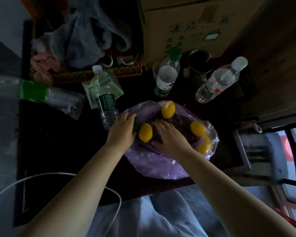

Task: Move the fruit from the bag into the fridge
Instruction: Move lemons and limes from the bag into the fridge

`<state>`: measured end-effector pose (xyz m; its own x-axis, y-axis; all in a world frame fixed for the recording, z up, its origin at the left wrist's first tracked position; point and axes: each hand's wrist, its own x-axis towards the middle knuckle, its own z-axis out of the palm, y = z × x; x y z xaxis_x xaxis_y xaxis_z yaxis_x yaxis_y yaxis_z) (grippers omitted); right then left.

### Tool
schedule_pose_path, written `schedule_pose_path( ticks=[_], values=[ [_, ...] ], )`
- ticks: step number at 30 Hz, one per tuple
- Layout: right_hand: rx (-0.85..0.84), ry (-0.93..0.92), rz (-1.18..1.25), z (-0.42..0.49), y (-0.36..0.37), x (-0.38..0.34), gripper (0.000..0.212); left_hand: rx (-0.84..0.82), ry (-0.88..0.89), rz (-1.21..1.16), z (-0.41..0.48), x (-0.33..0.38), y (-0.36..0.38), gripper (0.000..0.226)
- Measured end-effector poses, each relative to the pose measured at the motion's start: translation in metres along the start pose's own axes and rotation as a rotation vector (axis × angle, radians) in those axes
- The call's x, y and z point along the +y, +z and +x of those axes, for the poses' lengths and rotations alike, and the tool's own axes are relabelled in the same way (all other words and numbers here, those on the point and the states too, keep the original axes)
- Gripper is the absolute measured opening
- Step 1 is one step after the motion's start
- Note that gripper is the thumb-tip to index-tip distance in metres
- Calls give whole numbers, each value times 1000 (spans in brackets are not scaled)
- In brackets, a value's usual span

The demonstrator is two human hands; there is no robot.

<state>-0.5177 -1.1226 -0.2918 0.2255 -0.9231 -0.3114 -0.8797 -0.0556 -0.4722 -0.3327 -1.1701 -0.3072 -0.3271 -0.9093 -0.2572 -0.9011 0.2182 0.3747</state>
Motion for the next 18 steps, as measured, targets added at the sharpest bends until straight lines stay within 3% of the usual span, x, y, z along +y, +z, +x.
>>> schedule_pose_path(
  ticks=[5, 10, 18],
  values=[
    [-89, -29, -42, 24, 13, -16, 80, 177, -3, -170, -34, -6, -25, 61],
    [-188, -25, -160, 34, 30, -22, 84, 202, -26, -293, -61, -6, -36, 62],
    [-52, -54, -24, 12, 27, -10, 73, 263, -108, -346, -84, 14, -37, 62]
  ],
)
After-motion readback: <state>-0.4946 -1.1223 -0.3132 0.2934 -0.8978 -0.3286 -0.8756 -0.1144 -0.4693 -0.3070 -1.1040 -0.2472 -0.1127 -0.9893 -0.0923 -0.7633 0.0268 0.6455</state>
